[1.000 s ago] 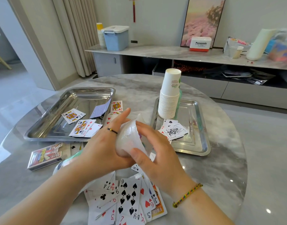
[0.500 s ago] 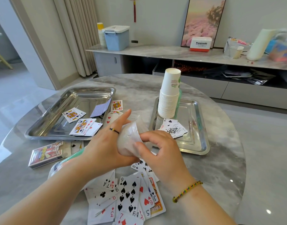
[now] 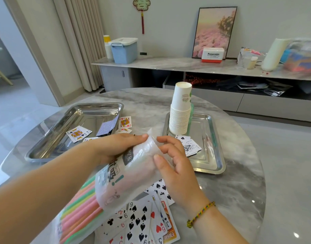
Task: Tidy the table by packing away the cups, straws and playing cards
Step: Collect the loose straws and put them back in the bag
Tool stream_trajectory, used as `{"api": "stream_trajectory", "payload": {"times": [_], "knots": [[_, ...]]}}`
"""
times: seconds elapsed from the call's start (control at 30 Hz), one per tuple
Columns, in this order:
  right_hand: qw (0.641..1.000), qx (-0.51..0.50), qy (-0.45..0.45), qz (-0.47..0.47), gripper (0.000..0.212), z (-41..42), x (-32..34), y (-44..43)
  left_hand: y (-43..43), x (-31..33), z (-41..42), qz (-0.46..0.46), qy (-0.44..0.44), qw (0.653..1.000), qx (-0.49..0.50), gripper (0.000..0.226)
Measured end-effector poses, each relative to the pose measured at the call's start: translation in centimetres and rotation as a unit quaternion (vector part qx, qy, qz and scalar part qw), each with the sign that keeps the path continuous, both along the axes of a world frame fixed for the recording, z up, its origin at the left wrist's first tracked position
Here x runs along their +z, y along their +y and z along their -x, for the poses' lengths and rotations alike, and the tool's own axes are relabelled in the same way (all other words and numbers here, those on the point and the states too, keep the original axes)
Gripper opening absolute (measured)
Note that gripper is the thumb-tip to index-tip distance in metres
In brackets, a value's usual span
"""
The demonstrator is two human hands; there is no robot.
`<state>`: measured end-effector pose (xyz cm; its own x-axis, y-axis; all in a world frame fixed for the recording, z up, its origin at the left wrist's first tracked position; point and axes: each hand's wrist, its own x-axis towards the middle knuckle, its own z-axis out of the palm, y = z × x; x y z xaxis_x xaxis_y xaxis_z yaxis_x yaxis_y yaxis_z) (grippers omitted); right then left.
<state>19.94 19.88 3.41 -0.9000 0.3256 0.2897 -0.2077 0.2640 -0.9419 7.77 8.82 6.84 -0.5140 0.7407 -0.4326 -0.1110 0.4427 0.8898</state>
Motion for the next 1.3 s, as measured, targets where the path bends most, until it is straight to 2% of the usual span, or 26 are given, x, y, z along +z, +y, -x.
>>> {"api": "stream_trajectory", "payload": {"times": [0.1, 0.2, 0.33, 0.4, 0.5, 0.6, 0.67, 0.77, 0.93, 1.03, 1.1, 1.2, 1.3], "knots": [[0.998, -0.053, 0.011, 0.043, 0.008, 0.0, 0.0, 0.4, 0.3, 0.6, 0.4, -0.045, 0.009, 0.997, 0.062, 0.039], [0.99, -0.043, -0.004, 0.138, 0.017, 0.3, 0.2, 0.9, 0.0, 1.6, -0.3, -0.103, 0.084, 0.985, 0.114, 0.013], [0.972, -0.006, 0.002, 0.234, 0.016, 0.0, 1.1, 0.8, -0.8, 3.1, -1.9, -0.183, 0.159, 0.954, 0.176, 0.023], [0.968, -0.001, 0.012, 0.251, 0.014, -0.1, 1.3, 0.5, -1.3, 3.5, -2.7, -0.2, 0.187, 0.939, 0.207, 0.022], [0.975, -0.025, 0.004, 0.22, 0.018, -0.1, 1.6, 0.2, -2.2, 3.0, -3.7, -0.198, 0.241, 0.92, 0.237, 0.019], [0.977, 0.026, -0.027, 0.21, 0.027, -0.2, 2.0, 0.2, -3.3, 1.7, -4.6, -0.199, 0.265, 0.903, 0.275, 0.021], [0.983, 0.058, -0.057, 0.164, 0.022, -0.3, 2.0, 0.2, -3.9, 0.4, -5.0, -0.192, 0.27, 0.897, 0.294, 0.024], [0.989, 0.058, -0.1, 0.09, 0.014, -0.3, 1.7, 0.2, -3.7, -1.1, -5.5, -0.146, 0.278, 0.914, 0.257, 0.031], [0.984, 0.056, -0.167, 0.01, 0.025, 0.0, 0.6, 0.9, -2.4, -2.4, -5.4, -0.112, 0.262, 0.941, 0.181, 0.038], [0.985, 0.056, -0.166, -0.009, 0.027, 0.2, 0.0, 1.1, -1.4, -2.7, -5.5, -0.094, 0.269, 0.947, 0.147, 0.027], [0.987, 0.041, -0.151, -0.022, 0.029, 0.4, -0.3, 1.2, -1.0, -3.0, -5.4, -0.087, 0.266, 0.949, 0.144, 0.029], [0.99, 0.025, -0.136, -0.011, 0.033, 0.4, -0.5, 1.4, -0.5, -3.0, -5.1, -0.09, 0.235, 0.95, 0.184, 0.027], [0.99, 0.028, -0.136, -0.008, 0.033, 0.4, -0.5, 1.4, -0.5, -2.7, -5.1, -0.137, 0.128, 0.955, 0.23, 0.029]]}}
